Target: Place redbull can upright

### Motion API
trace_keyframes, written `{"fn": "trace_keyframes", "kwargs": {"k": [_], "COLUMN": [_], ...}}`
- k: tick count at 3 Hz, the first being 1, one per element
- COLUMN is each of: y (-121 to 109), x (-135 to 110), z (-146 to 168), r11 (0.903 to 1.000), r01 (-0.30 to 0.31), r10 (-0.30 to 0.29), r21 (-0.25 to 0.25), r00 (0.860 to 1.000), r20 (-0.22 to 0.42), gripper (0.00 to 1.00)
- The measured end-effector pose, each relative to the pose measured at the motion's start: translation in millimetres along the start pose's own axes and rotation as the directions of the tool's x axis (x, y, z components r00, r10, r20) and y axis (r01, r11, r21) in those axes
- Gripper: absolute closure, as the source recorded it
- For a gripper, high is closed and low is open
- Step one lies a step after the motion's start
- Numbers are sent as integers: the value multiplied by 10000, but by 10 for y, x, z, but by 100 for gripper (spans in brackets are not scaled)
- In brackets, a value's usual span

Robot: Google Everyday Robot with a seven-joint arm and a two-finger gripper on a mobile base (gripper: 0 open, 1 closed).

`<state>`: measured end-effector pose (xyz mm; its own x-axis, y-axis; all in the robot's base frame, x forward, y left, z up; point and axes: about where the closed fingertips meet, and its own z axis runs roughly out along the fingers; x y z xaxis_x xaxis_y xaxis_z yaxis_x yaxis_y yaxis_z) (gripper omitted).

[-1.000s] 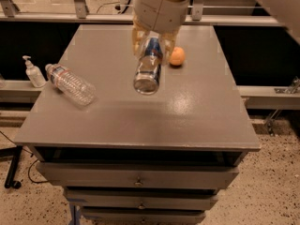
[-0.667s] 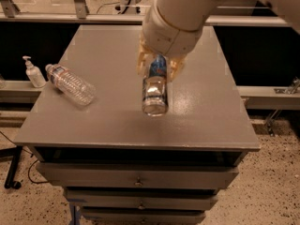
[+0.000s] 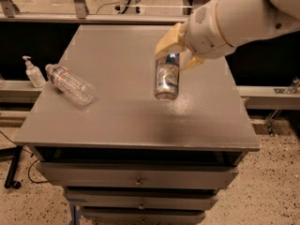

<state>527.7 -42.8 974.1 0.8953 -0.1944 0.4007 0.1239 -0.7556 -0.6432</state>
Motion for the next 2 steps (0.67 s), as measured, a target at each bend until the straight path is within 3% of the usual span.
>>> {"fn": "trace_keyframes", "kwargs": {"k": [1, 2], "y": [35, -14], "x": [149, 115], "z": [-46, -36], "r11": [9976, 9958], "r01": [302, 559], "r10": [-267, -527], "r21": [628, 725], "r00": [9981, 9976], "r20": [-564, -447], "gripper": [100, 100]}}
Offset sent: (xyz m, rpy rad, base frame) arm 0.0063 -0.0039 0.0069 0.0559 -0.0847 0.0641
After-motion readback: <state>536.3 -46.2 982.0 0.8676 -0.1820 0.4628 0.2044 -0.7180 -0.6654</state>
